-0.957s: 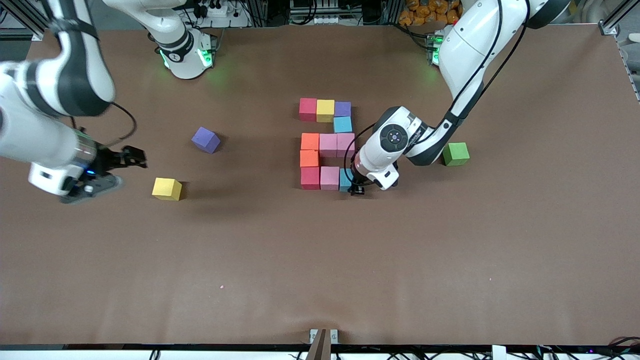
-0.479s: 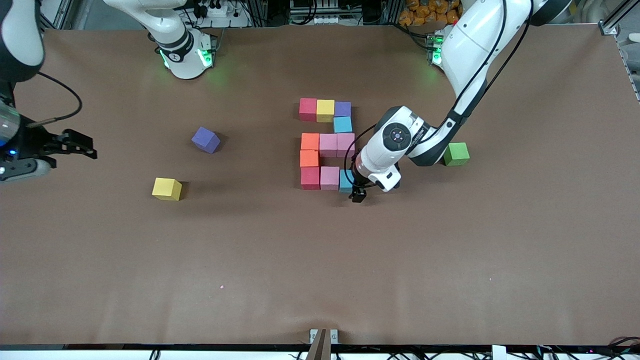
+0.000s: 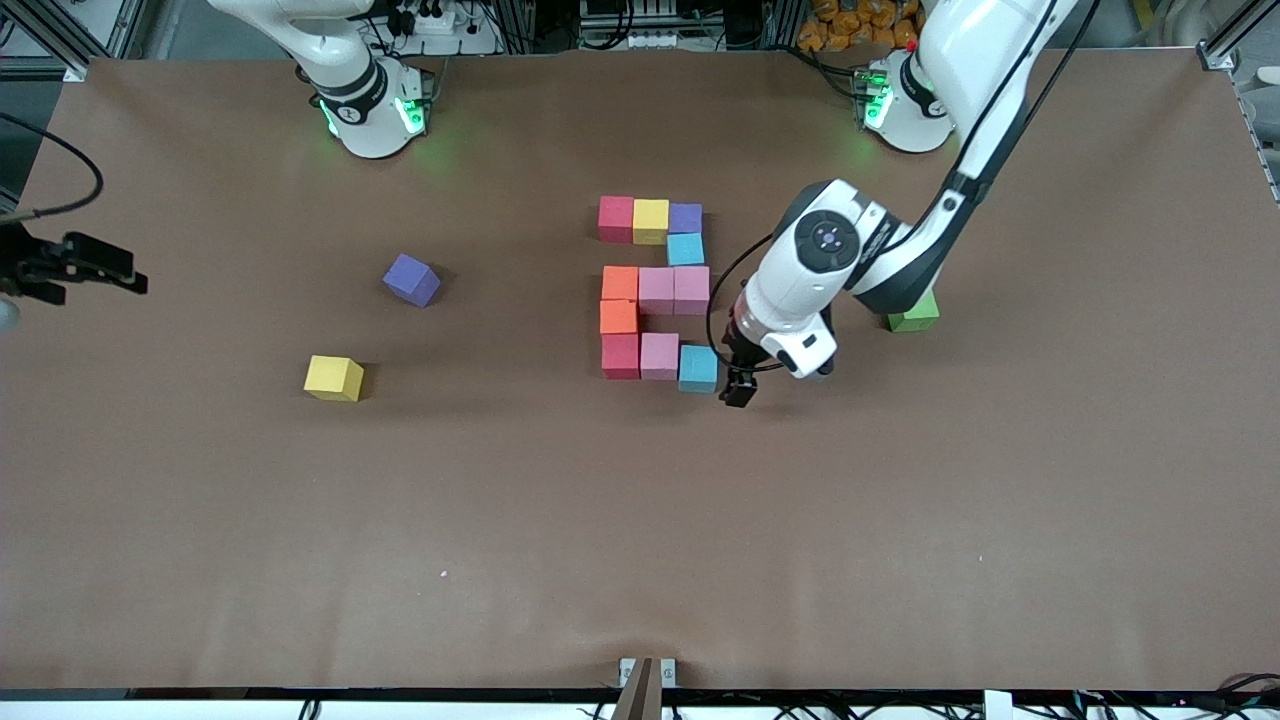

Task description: Form number 2 with 11 blocks

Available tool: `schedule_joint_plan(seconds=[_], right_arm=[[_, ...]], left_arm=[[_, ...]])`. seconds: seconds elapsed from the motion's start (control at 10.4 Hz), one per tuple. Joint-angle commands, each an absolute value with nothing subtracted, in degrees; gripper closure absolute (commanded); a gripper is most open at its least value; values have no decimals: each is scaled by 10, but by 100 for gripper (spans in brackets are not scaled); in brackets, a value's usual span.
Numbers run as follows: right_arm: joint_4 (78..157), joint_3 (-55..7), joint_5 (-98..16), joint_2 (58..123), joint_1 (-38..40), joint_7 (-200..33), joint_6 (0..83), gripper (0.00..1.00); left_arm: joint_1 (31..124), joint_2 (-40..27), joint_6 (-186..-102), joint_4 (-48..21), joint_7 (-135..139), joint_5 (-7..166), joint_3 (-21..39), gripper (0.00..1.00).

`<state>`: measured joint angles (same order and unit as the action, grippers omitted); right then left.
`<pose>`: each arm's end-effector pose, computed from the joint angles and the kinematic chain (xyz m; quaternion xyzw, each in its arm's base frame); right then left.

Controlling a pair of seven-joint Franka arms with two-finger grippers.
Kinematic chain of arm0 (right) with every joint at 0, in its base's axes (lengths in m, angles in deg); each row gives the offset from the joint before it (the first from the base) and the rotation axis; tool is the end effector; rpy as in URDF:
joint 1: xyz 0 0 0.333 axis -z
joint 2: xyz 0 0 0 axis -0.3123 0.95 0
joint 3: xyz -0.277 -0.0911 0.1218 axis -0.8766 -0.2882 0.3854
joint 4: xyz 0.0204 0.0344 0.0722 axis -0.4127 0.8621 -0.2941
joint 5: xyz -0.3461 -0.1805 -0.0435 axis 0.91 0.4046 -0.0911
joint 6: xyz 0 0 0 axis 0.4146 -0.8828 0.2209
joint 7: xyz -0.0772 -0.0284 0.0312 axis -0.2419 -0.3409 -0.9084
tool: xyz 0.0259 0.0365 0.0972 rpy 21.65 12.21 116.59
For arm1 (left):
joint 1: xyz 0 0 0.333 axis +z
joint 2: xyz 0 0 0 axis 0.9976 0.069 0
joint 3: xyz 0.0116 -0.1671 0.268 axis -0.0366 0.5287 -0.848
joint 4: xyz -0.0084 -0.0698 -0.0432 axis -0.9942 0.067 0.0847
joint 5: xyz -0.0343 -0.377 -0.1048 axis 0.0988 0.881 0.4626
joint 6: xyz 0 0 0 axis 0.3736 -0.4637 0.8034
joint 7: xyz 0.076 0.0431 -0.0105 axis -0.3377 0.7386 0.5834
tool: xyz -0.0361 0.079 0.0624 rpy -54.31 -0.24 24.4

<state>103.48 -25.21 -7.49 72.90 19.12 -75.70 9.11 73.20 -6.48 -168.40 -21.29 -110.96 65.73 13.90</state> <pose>0.5671 -0.0653 0.5998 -0.9965 -0.0470 0.0611 0.0330 0.5388 -0.3667 0.3097 0.7433 0.6606 -0.0340 0.0992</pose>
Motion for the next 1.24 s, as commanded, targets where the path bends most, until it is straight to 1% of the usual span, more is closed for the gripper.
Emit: schedule_joint_plan(seconds=[0.0, 0.1, 0.29, 0.38, 0.48, 0.67, 0.86, 1.15], right_arm=[[1000, -243, -81, 730, 207, -766, 63, 0], [1000, -242, -81, 727, 204, -767, 62, 0], [1003, -240, -47, 699, 195, -767, 62, 0], [1007, -226, -43, 692, 202, -767, 64, 0], [1011, -215, -42, 688, 209, -768, 65, 0], [1023, -214, -42, 685, 208, -768, 72, 0], [1043, -211, -42, 677, 209, -767, 89, 0], [1046, -212, -41, 679, 203, -766, 96, 0]], left_arm=[[757, -91, -1629, -194, -1050, 654, 142, 0], [775, -94, -1603, -176, -1000, 654, 142, 0], [802, -93, -1514, -115, -870, 659, 142, 0], [809, -94, -1473, -90, -810, 658, 138, 0], [827, -94, -1440, -68, -761, 653, 139, 0], [855, -102, -1372, -28, -637, 652, 137, 0], [873, -124, -1338, -21, -495, 652, 134, 0], [910, -187, -1290, -25, -270, 653, 133, 0]])
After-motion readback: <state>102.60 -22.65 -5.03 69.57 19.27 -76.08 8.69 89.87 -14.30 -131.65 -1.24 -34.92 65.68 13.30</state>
